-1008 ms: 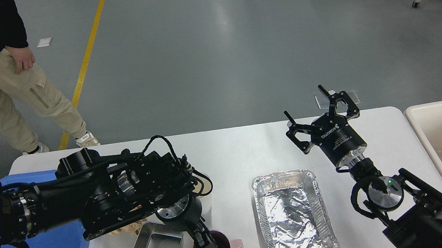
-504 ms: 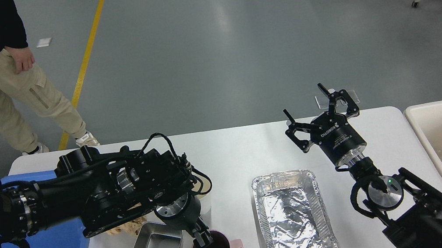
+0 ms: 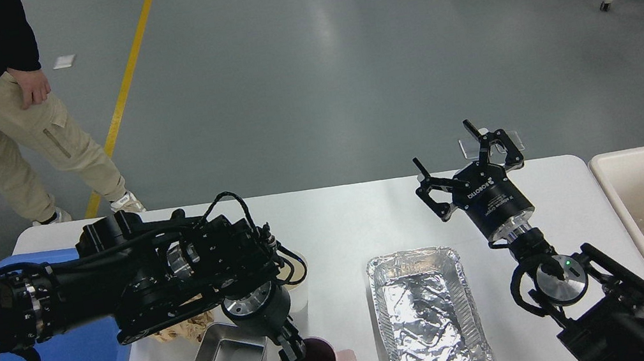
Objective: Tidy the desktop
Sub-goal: 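Lift the pink mug and lower it into the blue tray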
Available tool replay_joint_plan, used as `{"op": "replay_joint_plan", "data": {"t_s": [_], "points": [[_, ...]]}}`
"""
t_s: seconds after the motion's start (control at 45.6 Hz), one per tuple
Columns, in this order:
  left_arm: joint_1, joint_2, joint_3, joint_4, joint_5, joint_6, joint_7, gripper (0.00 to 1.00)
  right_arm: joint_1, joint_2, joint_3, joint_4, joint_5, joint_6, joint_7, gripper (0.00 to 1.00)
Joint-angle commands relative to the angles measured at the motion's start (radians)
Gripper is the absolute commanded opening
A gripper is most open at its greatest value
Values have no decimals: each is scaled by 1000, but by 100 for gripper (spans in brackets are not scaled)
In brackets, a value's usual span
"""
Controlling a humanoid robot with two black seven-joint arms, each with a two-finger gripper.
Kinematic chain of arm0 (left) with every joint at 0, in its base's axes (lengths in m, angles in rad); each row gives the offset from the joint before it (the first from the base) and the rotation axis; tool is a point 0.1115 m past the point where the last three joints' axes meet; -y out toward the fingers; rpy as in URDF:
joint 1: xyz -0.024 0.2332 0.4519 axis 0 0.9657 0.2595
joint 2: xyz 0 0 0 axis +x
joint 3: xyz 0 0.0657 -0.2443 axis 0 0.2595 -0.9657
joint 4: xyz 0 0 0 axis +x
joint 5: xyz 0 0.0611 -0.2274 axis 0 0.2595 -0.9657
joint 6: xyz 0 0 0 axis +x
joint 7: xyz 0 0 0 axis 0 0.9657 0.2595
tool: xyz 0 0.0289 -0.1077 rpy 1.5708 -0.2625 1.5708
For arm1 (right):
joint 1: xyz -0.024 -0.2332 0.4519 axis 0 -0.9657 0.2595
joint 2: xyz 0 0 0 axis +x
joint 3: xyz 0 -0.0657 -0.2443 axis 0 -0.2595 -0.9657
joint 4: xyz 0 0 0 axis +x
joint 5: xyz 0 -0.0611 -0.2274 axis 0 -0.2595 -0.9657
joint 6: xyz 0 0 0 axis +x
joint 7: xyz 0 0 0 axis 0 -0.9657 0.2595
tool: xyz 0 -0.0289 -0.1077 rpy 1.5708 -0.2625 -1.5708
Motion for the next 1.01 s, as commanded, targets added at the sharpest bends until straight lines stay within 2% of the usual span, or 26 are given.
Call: {"op": "replay_joint_plan", "data": {"t_s": [0.0, 0.197, 0.592, 0.614, 0.723, 0.986], "points": [[-10, 1, -16, -2, 2, 2, -4, 0, 0, 0, -1, -2, -1, 0, 0, 100], [-67, 7, -110, -34, -10, -24, -21, 1, 5, 2, -2, -8, -1, -1, 0, 100], [-182, 75, -347, -173, -24, -188, -23, 2, 5, -6, -4, -14, -1, -3, 0, 100], [-187, 93, -375, -201, -24, -211, -23, 2, 3, -8, -2, -14, -1, -3, 0, 100], [-191, 162, -412, -277, -24, -216, -20, 2, 3, -9, -1, -14, -1, -4, 0, 100], [-205, 437, -410, -439, -22, -216, -21, 3, 2, -45, 1, -15, -1, -9, 0, 100]]}}
